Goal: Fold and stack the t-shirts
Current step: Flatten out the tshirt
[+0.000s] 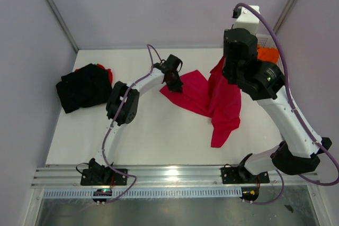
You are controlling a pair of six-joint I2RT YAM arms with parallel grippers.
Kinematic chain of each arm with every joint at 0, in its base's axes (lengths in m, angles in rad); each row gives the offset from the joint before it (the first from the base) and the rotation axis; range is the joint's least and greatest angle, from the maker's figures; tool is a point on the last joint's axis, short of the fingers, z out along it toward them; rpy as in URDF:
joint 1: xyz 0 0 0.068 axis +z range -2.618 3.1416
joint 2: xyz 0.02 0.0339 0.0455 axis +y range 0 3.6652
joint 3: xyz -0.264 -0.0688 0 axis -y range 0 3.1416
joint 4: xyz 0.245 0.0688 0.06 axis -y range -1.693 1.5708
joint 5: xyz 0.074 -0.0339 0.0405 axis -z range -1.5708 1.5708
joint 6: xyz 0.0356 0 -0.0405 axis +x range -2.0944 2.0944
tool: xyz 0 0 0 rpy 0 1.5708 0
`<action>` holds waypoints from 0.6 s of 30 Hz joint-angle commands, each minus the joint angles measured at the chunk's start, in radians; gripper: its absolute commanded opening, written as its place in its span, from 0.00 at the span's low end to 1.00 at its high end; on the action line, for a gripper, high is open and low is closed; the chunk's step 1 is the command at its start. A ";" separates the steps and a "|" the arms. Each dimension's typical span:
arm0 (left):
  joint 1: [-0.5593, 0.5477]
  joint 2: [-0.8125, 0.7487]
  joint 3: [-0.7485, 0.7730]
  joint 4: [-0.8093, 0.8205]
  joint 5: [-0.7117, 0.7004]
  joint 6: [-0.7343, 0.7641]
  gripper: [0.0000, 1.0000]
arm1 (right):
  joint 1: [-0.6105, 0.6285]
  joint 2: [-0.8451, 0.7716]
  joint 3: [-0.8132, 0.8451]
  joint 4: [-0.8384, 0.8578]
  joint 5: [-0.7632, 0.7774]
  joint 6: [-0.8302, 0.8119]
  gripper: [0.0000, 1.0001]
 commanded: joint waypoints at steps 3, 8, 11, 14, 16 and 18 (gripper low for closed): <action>0.010 0.011 0.020 -0.017 -0.042 0.026 0.00 | 0.000 -0.025 -0.005 0.026 0.009 0.000 0.06; 0.044 -0.020 0.204 -0.142 -0.137 0.094 0.00 | 0.000 -0.043 -0.040 0.054 0.023 -0.011 0.06; 0.073 -0.046 0.348 -0.234 -0.216 0.137 0.00 | 0.000 -0.066 -0.078 0.089 0.030 -0.023 0.05; 0.110 -0.099 0.425 -0.282 -0.273 0.179 0.00 | 0.000 -0.075 -0.099 0.109 0.041 -0.032 0.06; 0.128 -0.145 0.428 -0.287 -0.308 0.211 0.00 | 0.000 -0.081 -0.100 0.121 0.049 -0.040 0.05; 0.151 -0.211 0.431 -0.292 -0.364 0.239 0.00 | -0.002 -0.086 -0.111 0.137 0.050 -0.047 0.05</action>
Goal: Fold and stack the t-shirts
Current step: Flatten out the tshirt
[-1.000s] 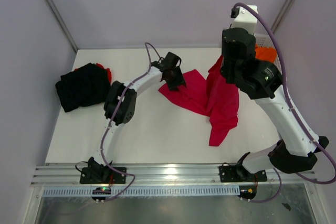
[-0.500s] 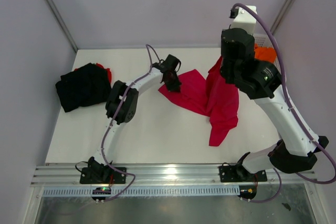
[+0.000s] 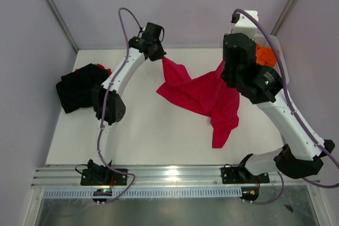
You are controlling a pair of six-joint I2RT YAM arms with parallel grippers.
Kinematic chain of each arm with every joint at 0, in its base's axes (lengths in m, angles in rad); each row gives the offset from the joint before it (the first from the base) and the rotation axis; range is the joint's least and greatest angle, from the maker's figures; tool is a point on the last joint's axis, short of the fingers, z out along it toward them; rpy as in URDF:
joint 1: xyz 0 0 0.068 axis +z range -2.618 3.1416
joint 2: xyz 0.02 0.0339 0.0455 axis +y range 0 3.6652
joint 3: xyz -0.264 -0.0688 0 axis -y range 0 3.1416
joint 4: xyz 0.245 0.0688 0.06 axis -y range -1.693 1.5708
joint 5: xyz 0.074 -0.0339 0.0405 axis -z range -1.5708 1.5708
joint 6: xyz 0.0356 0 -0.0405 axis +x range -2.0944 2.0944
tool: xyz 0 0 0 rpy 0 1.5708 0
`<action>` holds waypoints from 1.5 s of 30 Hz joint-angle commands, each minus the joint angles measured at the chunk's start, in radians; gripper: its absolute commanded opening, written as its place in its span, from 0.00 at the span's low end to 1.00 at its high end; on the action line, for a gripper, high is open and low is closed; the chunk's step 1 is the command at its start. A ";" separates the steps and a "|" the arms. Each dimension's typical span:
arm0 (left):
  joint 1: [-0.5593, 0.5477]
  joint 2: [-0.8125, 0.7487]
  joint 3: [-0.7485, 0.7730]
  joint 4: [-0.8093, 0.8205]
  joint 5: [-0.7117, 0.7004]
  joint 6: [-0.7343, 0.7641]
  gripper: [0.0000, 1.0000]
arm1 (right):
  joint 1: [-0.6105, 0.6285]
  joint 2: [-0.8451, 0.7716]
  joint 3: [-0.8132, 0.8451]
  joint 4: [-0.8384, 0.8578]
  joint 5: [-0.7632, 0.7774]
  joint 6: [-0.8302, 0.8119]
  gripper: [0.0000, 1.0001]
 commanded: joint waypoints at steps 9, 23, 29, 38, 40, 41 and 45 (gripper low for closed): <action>0.059 -0.344 0.185 -0.149 -0.457 0.359 0.00 | -0.002 -0.029 0.014 0.127 0.027 -0.045 0.06; 0.059 -0.779 0.154 -0.210 -0.510 0.473 0.00 | -0.002 -0.043 0.337 -0.066 -0.011 -0.062 0.03; 0.059 -0.954 0.102 -0.236 -0.421 0.455 0.00 | -0.002 -0.189 0.343 -0.180 -0.092 0.041 0.03; 0.059 -1.116 0.090 -0.247 -0.321 0.369 0.00 | -0.002 -0.299 0.386 -0.291 -0.197 0.169 0.03; 0.059 -1.138 0.082 -0.232 -0.289 0.358 0.00 | -0.002 -0.306 0.391 -0.283 -0.232 0.167 0.03; 0.059 -1.158 0.082 -0.216 -0.275 0.354 0.00 | -0.002 -0.310 0.391 -0.275 -0.252 0.167 0.03; 0.059 -1.207 0.082 -0.179 -0.237 0.326 0.00 | -0.002 -0.332 0.399 -0.232 -0.371 0.189 0.03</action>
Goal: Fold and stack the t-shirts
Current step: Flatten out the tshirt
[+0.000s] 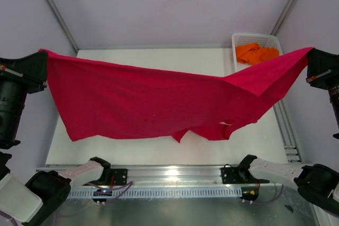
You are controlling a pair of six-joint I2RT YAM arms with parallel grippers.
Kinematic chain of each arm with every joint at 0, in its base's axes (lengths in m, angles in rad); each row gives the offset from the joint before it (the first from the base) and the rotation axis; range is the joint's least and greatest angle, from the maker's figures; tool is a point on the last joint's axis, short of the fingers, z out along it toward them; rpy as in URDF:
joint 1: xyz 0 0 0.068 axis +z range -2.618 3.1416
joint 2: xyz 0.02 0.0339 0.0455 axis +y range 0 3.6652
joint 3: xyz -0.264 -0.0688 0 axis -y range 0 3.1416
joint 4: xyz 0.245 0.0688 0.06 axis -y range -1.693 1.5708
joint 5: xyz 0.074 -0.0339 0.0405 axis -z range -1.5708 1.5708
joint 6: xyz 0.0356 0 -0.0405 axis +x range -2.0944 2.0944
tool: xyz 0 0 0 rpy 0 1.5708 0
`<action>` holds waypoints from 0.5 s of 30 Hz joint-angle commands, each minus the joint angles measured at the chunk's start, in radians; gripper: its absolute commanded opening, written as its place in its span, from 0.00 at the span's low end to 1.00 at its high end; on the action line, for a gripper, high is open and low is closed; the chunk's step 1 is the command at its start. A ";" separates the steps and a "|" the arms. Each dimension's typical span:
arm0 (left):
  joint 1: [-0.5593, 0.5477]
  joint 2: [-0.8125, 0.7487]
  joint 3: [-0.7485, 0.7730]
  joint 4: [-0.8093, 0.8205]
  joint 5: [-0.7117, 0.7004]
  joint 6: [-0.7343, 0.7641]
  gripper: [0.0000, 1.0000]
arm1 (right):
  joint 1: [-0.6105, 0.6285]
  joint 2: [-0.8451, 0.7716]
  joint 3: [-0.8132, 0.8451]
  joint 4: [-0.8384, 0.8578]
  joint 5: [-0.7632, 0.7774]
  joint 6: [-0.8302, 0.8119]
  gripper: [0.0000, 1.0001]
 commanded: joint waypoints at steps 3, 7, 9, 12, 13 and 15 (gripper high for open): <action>0.003 -0.068 0.002 0.097 0.046 -0.051 0.00 | -0.002 -0.013 0.034 0.089 -0.246 0.063 0.03; 0.003 -0.092 -0.010 0.120 0.038 -0.055 0.00 | -0.002 -0.071 0.000 0.257 -0.417 0.090 0.03; 0.003 -0.095 -0.012 0.128 0.038 -0.059 0.00 | -0.002 -0.086 -0.028 0.314 -0.490 0.101 0.03; 0.003 -0.108 -0.032 0.160 0.034 -0.062 0.00 | -0.002 -0.112 -0.051 0.409 -0.533 0.106 0.03; 0.003 -0.115 -0.039 0.175 0.034 -0.062 0.00 | -0.002 -0.116 -0.054 0.417 -0.537 0.107 0.03; 0.003 -0.122 -0.061 0.191 0.029 -0.061 0.00 | -0.002 -0.117 -0.057 0.425 -0.526 0.107 0.03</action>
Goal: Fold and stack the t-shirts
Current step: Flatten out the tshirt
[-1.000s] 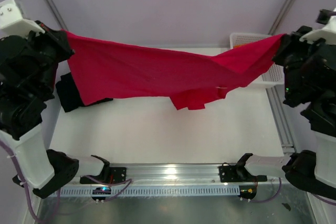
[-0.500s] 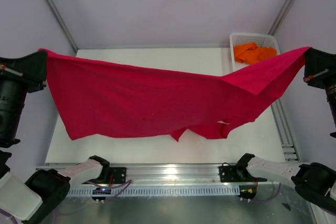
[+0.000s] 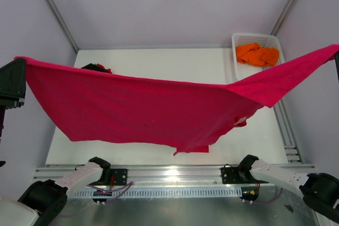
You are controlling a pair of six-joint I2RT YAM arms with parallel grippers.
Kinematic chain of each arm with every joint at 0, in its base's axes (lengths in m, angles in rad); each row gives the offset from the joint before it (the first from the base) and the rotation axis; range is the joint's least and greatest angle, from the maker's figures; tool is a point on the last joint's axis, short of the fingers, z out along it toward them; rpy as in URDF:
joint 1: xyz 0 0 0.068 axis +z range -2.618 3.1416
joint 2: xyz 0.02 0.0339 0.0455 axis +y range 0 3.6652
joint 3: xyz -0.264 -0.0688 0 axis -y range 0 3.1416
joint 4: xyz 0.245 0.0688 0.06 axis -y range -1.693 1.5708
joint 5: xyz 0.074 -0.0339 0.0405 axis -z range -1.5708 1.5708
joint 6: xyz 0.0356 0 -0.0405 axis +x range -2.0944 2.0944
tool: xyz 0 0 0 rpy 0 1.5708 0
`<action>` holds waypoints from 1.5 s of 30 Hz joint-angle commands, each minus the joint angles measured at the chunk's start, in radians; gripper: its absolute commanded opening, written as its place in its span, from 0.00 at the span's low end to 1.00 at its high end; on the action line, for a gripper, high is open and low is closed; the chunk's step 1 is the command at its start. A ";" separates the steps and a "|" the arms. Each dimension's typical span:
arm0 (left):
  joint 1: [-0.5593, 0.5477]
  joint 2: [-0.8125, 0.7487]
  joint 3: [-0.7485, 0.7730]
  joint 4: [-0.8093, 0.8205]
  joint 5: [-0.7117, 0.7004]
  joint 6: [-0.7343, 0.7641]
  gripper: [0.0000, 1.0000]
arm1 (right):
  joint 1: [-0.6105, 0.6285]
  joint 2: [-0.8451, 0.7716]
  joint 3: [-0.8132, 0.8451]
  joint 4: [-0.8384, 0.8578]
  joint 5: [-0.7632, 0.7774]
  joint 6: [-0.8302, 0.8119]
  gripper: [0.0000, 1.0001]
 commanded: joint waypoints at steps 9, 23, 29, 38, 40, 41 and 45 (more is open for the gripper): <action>0.003 0.038 -0.134 0.106 -0.220 0.070 0.00 | -0.002 0.036 -0.087 0.125 0.141 0.007 0.03; 0.018 0.418 -0.511 0.280 -0.451 0.199 0.00 | -0.109 0.291 -0.557 0.300 0.230 -0.097 0.03; 0.085 0.728 -0.383 0.255 -0.360 0.117 0.00 | -0.201 0.409 -0.656 0.443 0.086 -0.096 0.03; 0.092 1.112 -0.104 0.218 -0.328 0.113 0.00 | -0.209 0.630 -0.633 0.495 0.081 -0.134 0.03; 0.093 1.156 -0.106 0.219 -0.319 0.087 0.12 | -0.209 0.659 -0.633 0.481 0.090 -0.120 0.21; 0.095 1.164 -0.109 0.212 -0.314 0.071 0.31 | -0.209 0.665 -0.636 0.470 0.098 -0.104 0.38; 0.095 1.149 -0.171 0.201 -0.304 0.008 0.77 | -0.209 0.667 -0.696 0.466 0.164 -0.091 0.56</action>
